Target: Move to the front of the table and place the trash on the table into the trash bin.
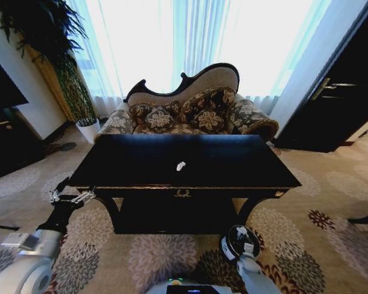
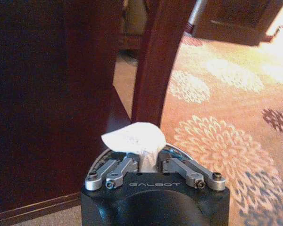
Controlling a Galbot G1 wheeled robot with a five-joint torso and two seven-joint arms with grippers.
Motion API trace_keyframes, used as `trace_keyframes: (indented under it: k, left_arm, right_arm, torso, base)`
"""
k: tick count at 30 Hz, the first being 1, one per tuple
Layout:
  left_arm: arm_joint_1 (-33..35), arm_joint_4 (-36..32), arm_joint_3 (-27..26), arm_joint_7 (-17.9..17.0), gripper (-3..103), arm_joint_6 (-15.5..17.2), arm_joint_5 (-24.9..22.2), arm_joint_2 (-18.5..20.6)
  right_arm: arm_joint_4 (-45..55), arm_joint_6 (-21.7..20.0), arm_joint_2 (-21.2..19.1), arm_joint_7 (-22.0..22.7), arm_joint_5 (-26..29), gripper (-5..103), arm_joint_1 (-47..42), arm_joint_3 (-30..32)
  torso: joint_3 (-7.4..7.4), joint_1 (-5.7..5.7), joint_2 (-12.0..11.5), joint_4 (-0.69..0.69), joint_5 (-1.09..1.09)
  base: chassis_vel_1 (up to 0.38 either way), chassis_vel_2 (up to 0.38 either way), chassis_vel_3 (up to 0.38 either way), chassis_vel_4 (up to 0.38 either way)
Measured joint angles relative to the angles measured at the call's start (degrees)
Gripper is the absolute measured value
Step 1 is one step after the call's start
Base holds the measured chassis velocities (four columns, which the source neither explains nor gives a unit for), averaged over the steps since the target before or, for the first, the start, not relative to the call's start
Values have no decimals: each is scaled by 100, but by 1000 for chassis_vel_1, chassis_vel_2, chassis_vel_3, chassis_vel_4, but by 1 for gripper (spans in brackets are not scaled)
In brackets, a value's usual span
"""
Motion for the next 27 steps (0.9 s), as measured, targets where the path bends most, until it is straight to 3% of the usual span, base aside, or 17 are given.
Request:
trace_keyframes:
  k: [8,10,13,16,19,27]
  left_arm:
    - [0,0,0,0,100,0,0,0]
    - [0,0,0,0,100,0,0,0]
    - [0,0,0,0,100,0,0,0]
    - [0,0,0,0,100,0,0,0]
    - [0,0,0,0,100,0,0,0]
    - [0,0,0,0,100,0,0,0]
  right_arm:
    - [-100,-160,13,22,346,56,73,45]
    - [-95,-166,18,23,348,56,71,45]
    - [-33,-176,23,25,349,71,37,46]
    - [29,-181,19,25,349,77,2,37]
    - [157,-191,13,23,350,93,-62,23]
    - [654,-65,22,23,268,100,-441,-36]
  torso:
    - [0,0,0,1,1]
    - [0,0,0,0,1]
    - [0,0,0,1,0]
    - [0,0,0,0,0]
    - [0,0,0,0,0]
    - [-1,0,1,1,-1]
  base:
    - [0,0,0,0]
    - [0,0,0,0]
    - [0,0,0,0]
    - [0,0,0,0]
    - [0,0,0,0]
    - [0,0,0,0]
